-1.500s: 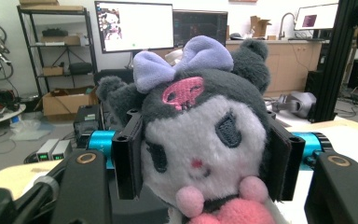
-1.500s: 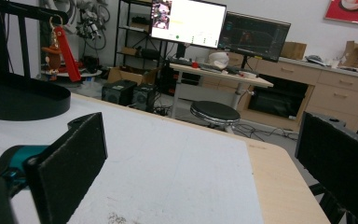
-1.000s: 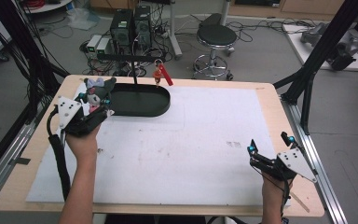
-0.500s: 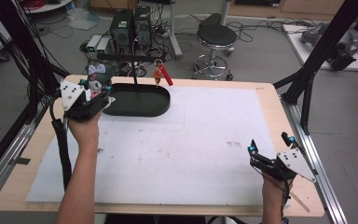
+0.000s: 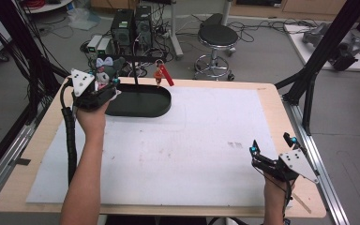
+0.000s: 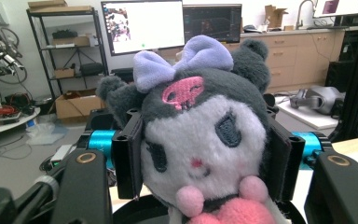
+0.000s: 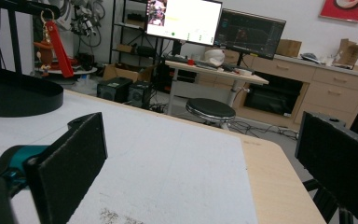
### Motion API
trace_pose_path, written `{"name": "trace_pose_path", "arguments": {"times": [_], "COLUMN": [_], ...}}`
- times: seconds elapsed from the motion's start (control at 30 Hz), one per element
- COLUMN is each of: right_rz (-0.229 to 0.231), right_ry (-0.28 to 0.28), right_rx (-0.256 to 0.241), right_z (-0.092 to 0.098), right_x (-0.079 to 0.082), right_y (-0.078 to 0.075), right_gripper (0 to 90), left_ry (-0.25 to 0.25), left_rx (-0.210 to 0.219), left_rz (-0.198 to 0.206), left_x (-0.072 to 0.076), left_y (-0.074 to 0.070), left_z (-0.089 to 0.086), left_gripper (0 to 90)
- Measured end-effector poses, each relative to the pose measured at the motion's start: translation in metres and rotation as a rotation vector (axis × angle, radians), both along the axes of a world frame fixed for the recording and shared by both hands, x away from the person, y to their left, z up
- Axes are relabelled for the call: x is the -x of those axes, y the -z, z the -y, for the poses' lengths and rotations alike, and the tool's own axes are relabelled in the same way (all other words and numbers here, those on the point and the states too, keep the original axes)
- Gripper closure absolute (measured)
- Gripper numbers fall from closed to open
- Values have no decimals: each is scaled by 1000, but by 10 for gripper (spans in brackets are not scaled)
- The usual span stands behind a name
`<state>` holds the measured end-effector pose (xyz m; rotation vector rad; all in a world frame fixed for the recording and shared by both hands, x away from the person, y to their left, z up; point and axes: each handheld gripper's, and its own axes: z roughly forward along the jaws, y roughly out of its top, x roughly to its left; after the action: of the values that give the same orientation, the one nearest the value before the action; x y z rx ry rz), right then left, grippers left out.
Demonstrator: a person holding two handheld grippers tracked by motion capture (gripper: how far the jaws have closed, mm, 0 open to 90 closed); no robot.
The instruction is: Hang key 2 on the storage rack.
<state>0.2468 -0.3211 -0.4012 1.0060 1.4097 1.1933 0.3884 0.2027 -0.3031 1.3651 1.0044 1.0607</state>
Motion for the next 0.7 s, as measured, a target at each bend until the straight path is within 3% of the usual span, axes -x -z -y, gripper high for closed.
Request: {"name": "trace_pose_path", "arguments": {"times": [0.37, 0.7], "right_rz": [-8, -6], "right_ry": [8, 6], "right_rx": [7, -6], "right_z": [1, 3], "right_x": [0, 0], "right_y": [1, 2], "right_gripper": [13, 13], "left_ry": [-9, -23], "left_rx": [-14, 15], "left_rz": [-20, -45], "left_x": [-25, -43], "left_y": [2, 11], "left_z": [9, 6], "left_gripper": [421, 421]}}
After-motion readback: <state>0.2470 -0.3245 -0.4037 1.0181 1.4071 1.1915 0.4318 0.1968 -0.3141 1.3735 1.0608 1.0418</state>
